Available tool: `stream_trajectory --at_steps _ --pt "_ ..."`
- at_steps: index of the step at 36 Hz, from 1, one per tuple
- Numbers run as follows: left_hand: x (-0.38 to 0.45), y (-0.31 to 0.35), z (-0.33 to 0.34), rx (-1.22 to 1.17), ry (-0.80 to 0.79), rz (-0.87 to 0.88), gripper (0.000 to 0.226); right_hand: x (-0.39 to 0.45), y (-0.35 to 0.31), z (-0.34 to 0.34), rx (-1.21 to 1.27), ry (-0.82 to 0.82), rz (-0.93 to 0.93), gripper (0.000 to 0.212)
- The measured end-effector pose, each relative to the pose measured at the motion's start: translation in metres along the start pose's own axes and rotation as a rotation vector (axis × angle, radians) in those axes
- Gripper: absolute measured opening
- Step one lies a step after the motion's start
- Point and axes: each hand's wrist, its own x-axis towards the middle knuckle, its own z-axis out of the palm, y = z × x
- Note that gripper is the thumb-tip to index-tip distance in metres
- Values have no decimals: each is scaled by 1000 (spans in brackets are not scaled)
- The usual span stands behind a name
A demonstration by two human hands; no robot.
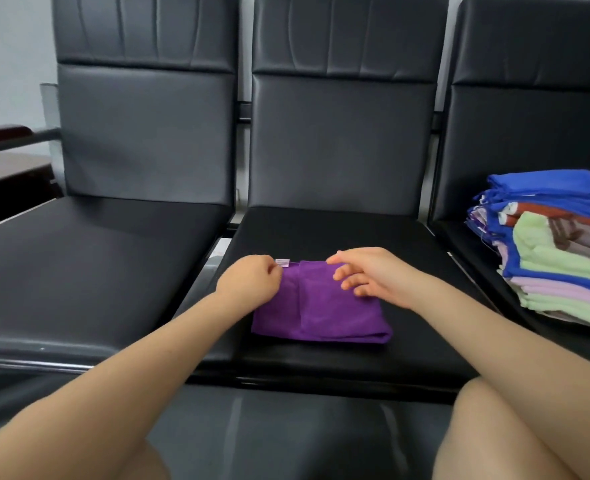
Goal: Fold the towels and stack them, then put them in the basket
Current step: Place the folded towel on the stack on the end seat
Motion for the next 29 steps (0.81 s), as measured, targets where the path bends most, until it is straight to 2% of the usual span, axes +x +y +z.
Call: stream_trajectory --at_steps 3,7,11,15,21,24,29 --pt "-1 15 8 112 -15 21 42 5 11 -14 -202 131 -18 15" --pt "6 34 20 105 -78 -25 41 8 25 -32 -336 224 -28 14" --pt "7 55 29 89 -90 -36 25 7 35 -37 -436 181 26 8" --pt "12 64 36 -64 -144 -45 42 7 39 -36 -522 150 -10 16" --pt "17 70 23 -393 11 -30 30 10 38 -40 -485 176 -34 22" --pt "19 60 8 -404 84 -12 25 14 37 -39 -468 200 -62 23" --pt "16 28 -6 -287 63 -78 30 18 33 -26 -518 164 -95 16"
